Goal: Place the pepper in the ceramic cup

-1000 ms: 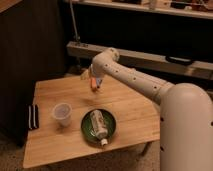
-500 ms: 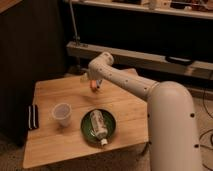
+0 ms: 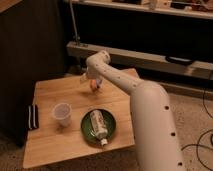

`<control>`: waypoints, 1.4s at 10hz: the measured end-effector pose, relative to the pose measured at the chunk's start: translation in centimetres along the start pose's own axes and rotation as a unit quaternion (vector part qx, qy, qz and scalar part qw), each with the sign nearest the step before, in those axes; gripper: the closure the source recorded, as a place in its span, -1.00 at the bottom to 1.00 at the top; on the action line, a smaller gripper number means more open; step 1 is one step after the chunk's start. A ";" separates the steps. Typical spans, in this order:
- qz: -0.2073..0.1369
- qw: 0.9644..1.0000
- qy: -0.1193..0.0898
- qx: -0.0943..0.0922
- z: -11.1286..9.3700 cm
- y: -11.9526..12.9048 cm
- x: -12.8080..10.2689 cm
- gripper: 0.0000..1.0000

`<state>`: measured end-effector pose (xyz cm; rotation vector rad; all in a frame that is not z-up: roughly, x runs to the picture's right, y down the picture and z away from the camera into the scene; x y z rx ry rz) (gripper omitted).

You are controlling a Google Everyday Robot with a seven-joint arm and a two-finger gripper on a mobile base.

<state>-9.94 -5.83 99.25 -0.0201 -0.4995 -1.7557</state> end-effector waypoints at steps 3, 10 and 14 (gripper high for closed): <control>0.006 1.000 -0.024 0.000 1.9 0.1 -0.6 -0.44; 0.002 0.999 -0.052 -0.007 3.2 0.5 -2.0 0.90; 0.001 0.999 -0.054 -0.007 2.9 0.2 -2.1 0.90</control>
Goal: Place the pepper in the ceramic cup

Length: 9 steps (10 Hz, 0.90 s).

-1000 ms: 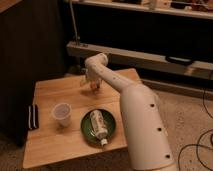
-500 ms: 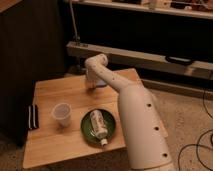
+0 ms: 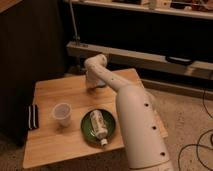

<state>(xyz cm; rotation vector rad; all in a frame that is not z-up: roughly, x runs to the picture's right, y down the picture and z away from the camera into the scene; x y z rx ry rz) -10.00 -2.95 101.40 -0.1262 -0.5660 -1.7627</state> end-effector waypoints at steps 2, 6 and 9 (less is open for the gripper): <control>-0.001 1.000 0.000 0.000 0.0 -0.1 0.0 0.90; -0.006 1.000 0.006 0.010 -0.8 0.0 -0.6 0.90; -0.024 0.993 0.053 0.100 -7.2 0.9 -2.7 0.90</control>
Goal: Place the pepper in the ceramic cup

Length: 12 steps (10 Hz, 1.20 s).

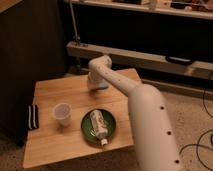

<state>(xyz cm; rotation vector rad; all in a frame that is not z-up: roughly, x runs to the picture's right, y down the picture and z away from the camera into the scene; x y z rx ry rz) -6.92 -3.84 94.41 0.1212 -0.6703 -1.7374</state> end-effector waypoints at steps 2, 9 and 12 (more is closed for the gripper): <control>-0.017 0.997 0.043 0.067 -6.7 -0.7 -0.2 0.90; -0.119 0.942 0.064 0.306 -20.6 -8.0 -4.0 0.90; -0.126 0.941 0.062 0.307 -20.4 -8.4 -4.1 0.90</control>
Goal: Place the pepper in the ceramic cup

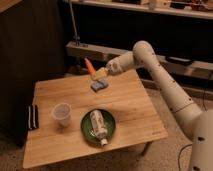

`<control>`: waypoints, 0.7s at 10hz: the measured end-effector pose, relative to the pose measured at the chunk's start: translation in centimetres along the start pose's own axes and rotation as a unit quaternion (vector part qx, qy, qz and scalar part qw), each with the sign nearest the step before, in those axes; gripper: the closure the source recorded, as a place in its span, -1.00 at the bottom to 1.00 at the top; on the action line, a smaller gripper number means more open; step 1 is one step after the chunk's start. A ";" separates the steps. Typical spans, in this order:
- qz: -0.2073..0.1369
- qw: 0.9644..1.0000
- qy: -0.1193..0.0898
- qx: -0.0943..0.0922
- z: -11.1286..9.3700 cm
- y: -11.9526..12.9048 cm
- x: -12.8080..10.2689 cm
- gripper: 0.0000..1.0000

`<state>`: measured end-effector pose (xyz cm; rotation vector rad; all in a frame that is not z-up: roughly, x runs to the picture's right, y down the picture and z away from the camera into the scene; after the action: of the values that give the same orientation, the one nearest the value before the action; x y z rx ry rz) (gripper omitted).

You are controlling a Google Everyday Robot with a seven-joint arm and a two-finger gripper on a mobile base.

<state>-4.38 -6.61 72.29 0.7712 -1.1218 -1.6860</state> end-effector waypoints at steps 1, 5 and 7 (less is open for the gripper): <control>-0.016 1.000 -0.020 0.005 1.3 -0.6 -0.4 0.90; -0.086 0.989 -0.120 0.006 5.7 -8.1 -3.5 0.90; -0.126 0.972 -0.197 -0.019 5.8 -11.9 -4.9 0.90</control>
<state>-11.83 1.63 63.58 0.5847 -1.2948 -2.1354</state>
